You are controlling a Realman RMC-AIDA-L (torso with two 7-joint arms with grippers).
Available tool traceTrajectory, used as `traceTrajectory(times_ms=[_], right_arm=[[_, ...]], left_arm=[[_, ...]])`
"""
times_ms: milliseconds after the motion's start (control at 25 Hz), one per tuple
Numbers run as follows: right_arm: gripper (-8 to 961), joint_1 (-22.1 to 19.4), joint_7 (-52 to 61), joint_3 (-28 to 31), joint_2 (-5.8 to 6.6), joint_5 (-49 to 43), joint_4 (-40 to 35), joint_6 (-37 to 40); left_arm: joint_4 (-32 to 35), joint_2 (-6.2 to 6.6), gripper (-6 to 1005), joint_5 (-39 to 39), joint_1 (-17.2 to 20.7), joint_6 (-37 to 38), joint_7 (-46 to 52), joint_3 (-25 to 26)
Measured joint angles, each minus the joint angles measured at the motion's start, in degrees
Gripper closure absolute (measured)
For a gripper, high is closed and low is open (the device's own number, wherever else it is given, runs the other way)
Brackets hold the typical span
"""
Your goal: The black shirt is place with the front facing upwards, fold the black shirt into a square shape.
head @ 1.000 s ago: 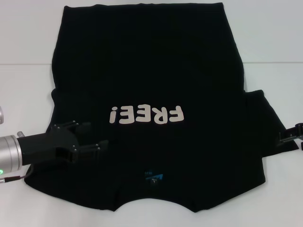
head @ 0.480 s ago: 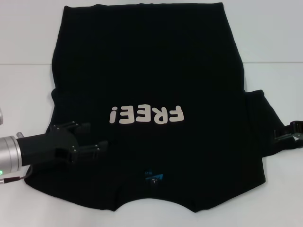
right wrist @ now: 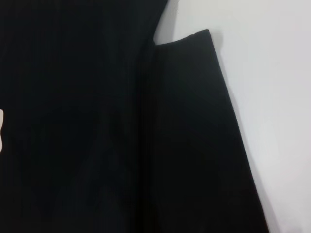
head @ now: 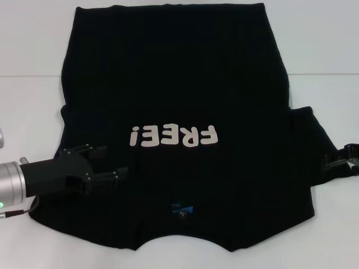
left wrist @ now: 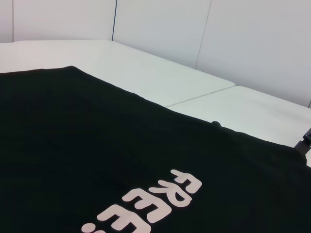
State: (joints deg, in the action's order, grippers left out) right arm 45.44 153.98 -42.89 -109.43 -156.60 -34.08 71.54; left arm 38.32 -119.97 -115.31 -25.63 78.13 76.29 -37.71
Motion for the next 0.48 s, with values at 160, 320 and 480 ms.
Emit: traceTrajectory(times_ms=[160,320,480], right_arm=[[42,0.36,0.0,0.0,-0.16,0.05,0.18,-0.08],[44,0.9,0.0,0.0,-0.25,0.14,0.83,-0.54],[46,1.49,0.0,0.0,-0.53,0.3,1.29,-0.66]], left_arm=[[0.0,0.0,165,0.0,-0.09,0.0,0.0,0.0],[0.0,0.0,165,0.0,-0.11,0.01,0.0,0.0],[0.0,0.0,165,0.0,-0.12,0.0,0.0,0.0]])
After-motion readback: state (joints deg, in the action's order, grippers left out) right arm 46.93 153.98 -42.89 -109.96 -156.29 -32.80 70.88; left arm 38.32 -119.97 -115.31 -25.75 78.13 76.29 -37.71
